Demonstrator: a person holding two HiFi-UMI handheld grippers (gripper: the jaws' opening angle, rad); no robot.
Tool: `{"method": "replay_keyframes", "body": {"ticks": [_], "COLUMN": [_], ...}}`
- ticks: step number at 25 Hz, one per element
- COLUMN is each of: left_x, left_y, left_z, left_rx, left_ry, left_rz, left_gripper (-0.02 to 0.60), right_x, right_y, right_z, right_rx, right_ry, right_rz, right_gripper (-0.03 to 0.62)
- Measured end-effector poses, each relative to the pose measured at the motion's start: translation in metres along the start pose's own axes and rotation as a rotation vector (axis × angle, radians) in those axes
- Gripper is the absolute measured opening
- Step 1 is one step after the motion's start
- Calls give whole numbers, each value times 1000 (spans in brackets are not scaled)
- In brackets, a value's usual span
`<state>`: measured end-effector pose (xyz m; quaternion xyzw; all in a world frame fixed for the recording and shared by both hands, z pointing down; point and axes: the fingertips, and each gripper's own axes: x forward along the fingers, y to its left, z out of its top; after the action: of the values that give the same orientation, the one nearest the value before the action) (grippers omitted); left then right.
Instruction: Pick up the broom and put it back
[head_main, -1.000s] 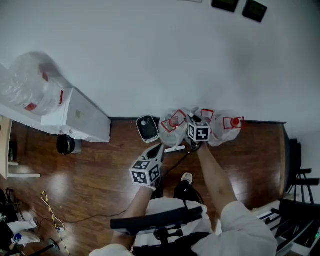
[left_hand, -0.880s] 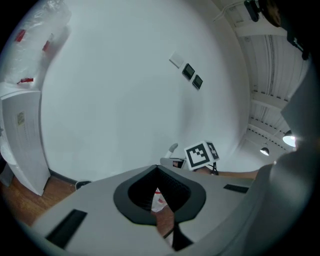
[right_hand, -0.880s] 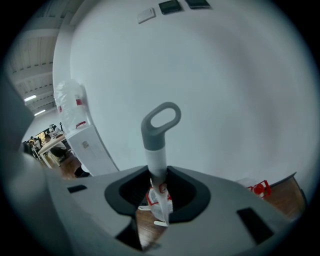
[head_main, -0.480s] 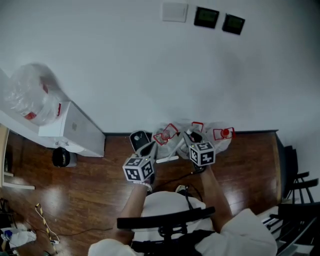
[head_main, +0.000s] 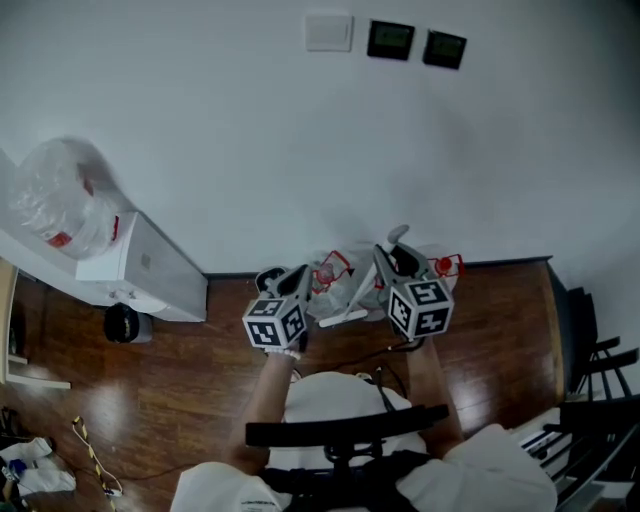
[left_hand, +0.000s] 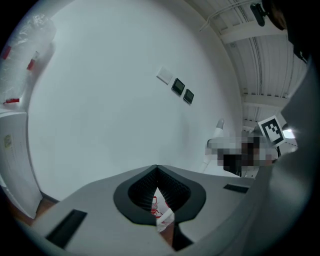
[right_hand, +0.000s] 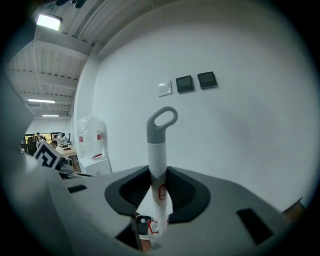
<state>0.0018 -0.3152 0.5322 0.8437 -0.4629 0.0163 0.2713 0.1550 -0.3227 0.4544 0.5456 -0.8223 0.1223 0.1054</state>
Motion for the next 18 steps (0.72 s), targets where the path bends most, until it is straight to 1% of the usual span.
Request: {"method": "replay_keyframes", "body": {"ticks": [4, 8, 18], "left_x": [3, 2, -4], "left_y": [-10, -13, -17], "left_z": [2, 0, -5], "left_rx": [17, 21, 20], "left_ry": [-2, 7, 10], "left_rz": [-21, -28, -34], "left_gripper": [-12, -12, -12], "right_x": [-6, -13, -21], "right_y": [-9, -16, -13], "right_z": [-10, -8, -8], "right_rx": [7, 25, 36], "right_ry": [13, 2, -1], "right_rz": [-32, -53, -43], "right_gripper": [127, 127, 127]}}
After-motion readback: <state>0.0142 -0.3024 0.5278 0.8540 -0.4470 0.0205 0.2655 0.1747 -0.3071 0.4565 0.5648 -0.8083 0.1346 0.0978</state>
